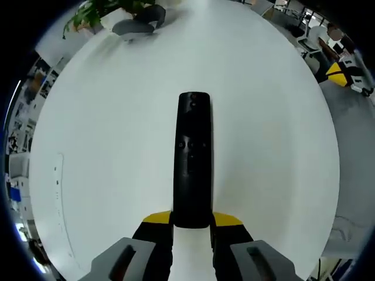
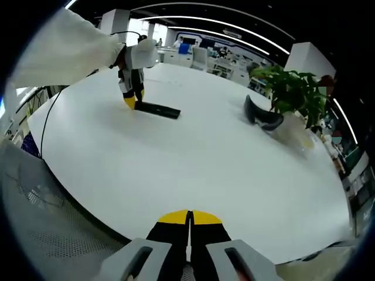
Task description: Press the specified remote control buttons in sequence, fully releasing each button before pressing the next.
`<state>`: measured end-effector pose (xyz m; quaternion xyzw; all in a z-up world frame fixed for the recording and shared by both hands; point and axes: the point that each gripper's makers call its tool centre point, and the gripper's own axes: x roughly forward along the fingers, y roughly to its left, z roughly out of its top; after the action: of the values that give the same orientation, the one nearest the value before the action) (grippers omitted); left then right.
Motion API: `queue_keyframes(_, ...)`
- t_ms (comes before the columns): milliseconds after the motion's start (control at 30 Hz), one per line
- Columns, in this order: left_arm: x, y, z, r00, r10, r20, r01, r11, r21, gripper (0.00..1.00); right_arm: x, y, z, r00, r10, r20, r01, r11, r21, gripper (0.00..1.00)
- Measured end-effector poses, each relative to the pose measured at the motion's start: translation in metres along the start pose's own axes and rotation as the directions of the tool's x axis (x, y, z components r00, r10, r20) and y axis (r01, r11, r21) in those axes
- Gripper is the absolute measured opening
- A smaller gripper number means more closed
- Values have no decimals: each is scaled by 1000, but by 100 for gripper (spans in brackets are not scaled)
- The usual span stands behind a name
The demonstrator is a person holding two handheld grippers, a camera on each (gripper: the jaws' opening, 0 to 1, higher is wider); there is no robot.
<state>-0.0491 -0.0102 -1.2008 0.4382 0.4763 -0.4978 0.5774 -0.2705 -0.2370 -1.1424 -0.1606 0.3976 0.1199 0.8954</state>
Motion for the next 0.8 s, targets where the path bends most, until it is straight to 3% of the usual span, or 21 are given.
queue_keyframes(333,-2,-33,-1,1000,-3,-19,3,1000,13,23,0,-3,1,1000,-15,5,15,1000,-9,0)
queue_keyframes(800,-3,-48,-4,999,-3,-33,3,1000,-5,23,0,0,2,1000,-4,0,4,1000,-15,0)
